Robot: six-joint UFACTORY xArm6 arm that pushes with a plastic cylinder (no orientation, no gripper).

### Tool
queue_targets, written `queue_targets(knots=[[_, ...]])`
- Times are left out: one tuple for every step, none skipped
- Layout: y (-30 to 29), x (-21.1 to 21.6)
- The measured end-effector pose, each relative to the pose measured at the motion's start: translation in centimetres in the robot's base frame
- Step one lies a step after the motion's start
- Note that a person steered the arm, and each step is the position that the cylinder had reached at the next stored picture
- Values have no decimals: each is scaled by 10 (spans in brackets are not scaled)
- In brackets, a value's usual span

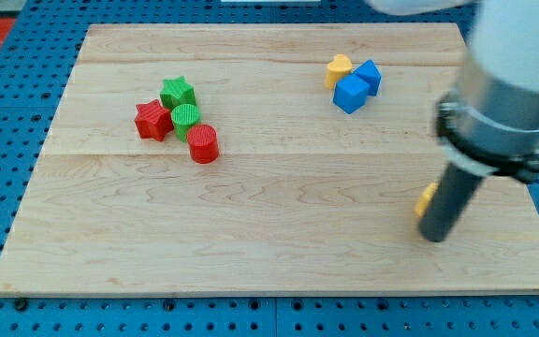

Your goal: Place the hexagon to the bottom of the cube

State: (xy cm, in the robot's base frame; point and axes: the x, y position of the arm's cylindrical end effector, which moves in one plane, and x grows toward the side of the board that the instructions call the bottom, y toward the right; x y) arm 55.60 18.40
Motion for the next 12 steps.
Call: queue_targets(knots=[[-25,-22],[-20,-75],[-28,-4],[-8,24],[56,-1],[14,-35],[-28,-70],[-43,-61],[-45,-76],[-49,-140],[-36,-109],[-67,-87]])
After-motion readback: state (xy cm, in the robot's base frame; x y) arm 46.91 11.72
